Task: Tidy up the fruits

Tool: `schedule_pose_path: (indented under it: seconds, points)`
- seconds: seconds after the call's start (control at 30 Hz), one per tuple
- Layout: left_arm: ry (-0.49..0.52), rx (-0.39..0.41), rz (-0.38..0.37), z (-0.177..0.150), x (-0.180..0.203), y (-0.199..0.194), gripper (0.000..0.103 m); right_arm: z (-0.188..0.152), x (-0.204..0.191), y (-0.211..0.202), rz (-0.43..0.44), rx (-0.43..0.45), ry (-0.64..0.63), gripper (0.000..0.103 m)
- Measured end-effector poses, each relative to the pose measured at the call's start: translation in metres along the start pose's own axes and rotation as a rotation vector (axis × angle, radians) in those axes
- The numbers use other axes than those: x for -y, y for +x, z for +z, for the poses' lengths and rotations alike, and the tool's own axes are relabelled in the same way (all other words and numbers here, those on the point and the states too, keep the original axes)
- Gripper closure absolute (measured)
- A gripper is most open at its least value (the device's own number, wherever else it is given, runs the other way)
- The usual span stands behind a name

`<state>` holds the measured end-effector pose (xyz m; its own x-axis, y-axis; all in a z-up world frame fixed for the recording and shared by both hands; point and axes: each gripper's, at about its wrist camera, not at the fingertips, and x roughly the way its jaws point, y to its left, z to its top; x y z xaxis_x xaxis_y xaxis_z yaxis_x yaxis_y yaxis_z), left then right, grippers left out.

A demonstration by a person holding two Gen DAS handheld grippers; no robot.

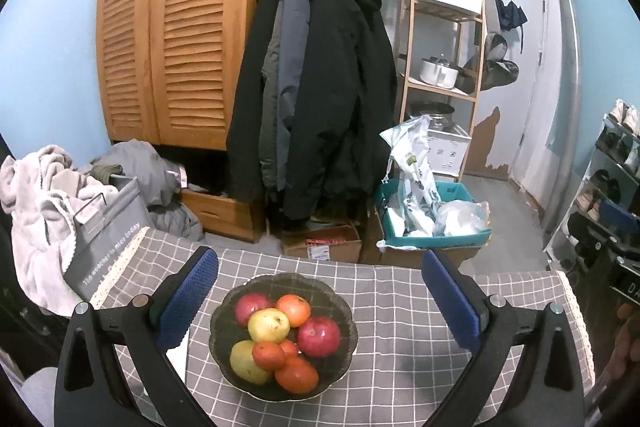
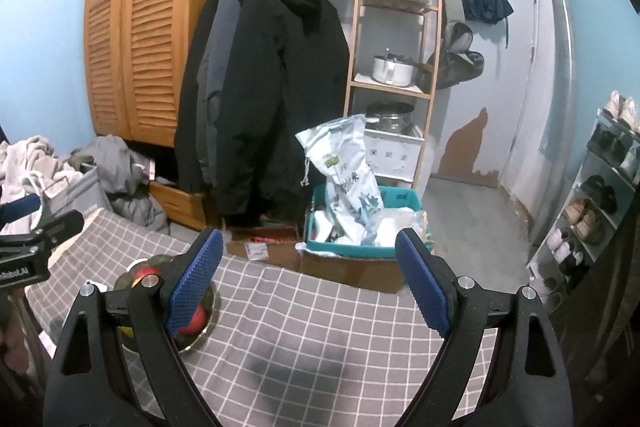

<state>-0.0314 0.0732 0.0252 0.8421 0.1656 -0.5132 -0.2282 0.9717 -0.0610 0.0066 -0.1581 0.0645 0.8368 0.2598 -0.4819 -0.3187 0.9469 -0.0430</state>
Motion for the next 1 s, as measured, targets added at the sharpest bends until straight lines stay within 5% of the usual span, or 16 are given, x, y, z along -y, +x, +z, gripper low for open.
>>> schedule_pose_path:
  seconds: [1.0]
  points:
    - [0.006,0.009,0.013,0.0043,-0.0002,-0.0050,0.001,0.0001,0.0011,0.0018,0.001,-0.005,0.001,0.016]
